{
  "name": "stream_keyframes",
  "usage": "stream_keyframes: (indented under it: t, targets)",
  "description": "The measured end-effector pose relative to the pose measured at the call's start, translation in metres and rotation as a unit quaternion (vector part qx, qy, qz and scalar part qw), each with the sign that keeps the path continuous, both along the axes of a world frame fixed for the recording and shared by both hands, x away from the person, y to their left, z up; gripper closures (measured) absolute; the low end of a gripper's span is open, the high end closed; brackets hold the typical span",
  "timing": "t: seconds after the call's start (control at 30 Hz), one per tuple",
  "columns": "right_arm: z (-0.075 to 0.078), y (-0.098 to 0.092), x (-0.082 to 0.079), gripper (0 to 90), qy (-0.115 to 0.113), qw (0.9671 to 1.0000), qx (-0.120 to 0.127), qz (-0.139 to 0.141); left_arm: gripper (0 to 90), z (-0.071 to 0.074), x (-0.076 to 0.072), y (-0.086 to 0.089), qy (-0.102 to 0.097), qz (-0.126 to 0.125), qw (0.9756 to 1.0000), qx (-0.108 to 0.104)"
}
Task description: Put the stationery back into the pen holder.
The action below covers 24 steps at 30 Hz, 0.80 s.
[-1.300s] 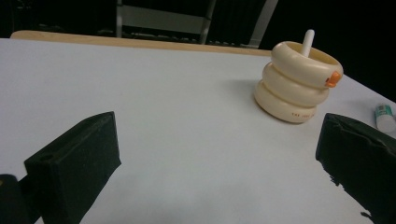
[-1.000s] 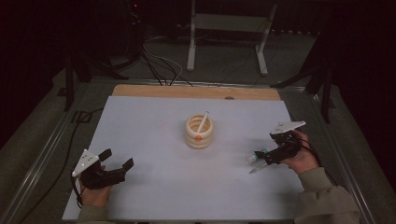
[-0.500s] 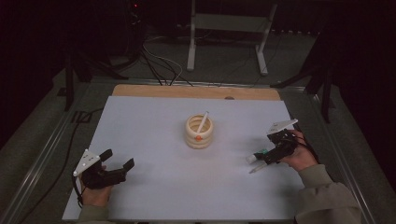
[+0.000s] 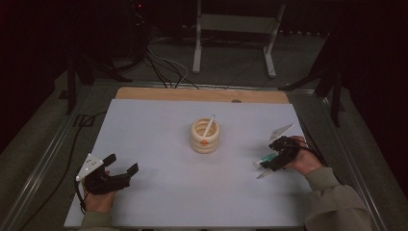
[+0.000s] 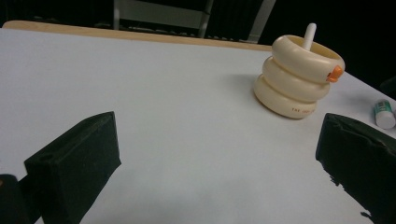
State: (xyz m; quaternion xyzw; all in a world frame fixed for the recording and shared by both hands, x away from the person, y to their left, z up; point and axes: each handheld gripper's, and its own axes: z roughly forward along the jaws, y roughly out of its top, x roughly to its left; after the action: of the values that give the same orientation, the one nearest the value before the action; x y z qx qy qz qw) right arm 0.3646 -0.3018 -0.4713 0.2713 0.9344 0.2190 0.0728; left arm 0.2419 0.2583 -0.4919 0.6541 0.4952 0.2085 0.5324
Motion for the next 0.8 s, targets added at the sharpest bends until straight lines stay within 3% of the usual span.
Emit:
stream_keyframes:
  t: [0.53,0.8]
  targets:
    - [-0.013,0.009,0.002,12.2,-0.007,0.9983,-0.03,0.049,0.2,0.0,0.0,0.0,0.0,0.0,1.0,-0.001]
    - [-0.017,0.008,0.003,11.0,-0.008,0.9978,-0.039,0.053,0.2,0.0,0.0,0.001,0.001,0.0,1.0,-0.004]
